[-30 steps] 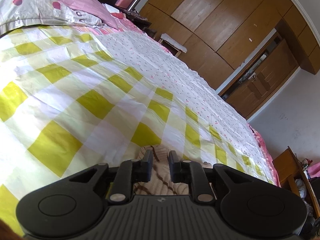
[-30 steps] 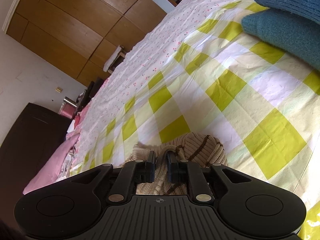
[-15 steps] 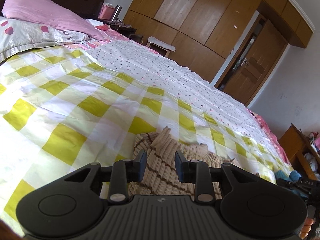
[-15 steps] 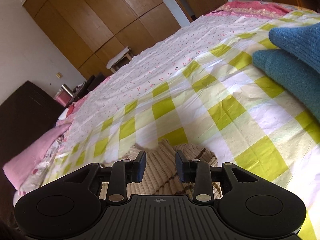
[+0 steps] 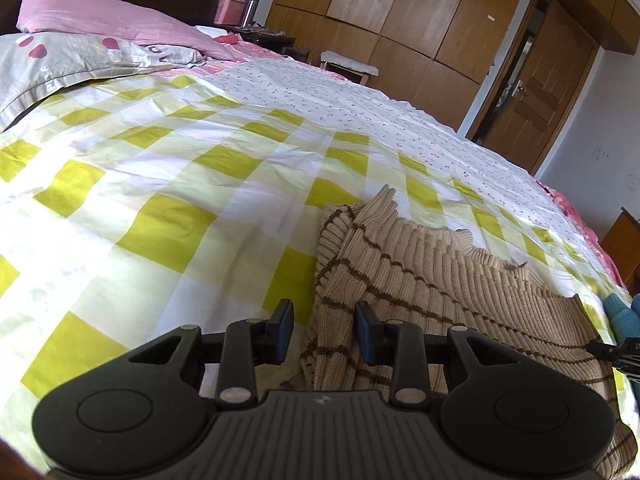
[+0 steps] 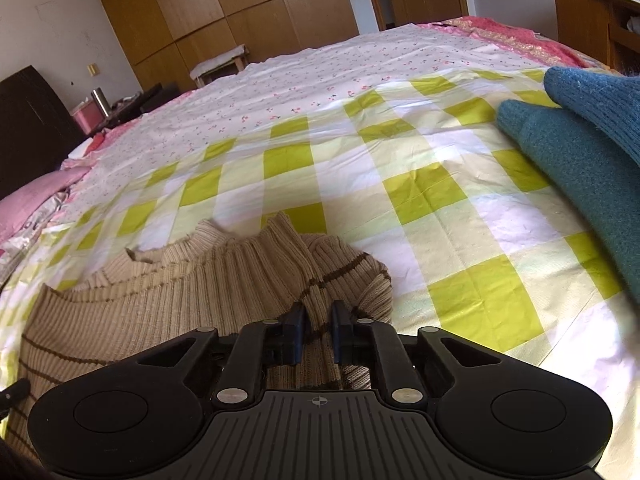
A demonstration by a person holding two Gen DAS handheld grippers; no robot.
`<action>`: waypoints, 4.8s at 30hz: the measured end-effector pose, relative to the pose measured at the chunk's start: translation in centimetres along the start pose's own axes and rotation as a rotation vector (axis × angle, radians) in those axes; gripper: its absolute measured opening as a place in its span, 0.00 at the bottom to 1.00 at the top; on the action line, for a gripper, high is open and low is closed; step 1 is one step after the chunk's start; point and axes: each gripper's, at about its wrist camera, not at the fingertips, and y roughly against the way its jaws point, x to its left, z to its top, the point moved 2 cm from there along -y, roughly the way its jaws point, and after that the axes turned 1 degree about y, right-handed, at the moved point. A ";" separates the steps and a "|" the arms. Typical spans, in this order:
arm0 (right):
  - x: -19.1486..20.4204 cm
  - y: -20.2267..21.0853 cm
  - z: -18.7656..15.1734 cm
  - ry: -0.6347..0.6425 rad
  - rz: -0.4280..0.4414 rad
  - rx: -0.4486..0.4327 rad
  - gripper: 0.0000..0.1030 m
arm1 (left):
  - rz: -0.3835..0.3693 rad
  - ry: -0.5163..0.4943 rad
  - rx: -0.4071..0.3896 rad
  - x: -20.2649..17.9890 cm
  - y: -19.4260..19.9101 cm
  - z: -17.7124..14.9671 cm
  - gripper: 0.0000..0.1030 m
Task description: Fold small clothes
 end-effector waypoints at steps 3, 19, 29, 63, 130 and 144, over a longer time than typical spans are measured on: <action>-0.8 1.0 0.4 -0.032 -0.021 -0.043 0.04 | -0.001 0.001 -0.006 0.2 0.1 0.2 0.40; 0.7 1.9 0.8 0.048 -0.104 -0.061 0.14 | 0.008 0.018 -0.010 0.7 0.9 0.3 0.40; 7.0 5.1 0.9 0.192 -0.009 -0.114 0.17 | 0.010 0.051 -0.011 0.9 3.9 0.3 0.40; 23.9 1.1 -4.7 0.431 0.259 0.117 0.27 | -0.036 0.084 0.122 1.7 5.4 -3.0 0.40; 35.0 -6.8 -6.9 0.787 0.077 0.170 0.39 | -0.067 -0.030 0.115 1.6 4.6 -3.7 0.48; 34.1 -6.1 -6.2 0.740 0.118 0.174 0.19 | -0.089 -0.014 0.091 2.0 4.6 -4.3 0.52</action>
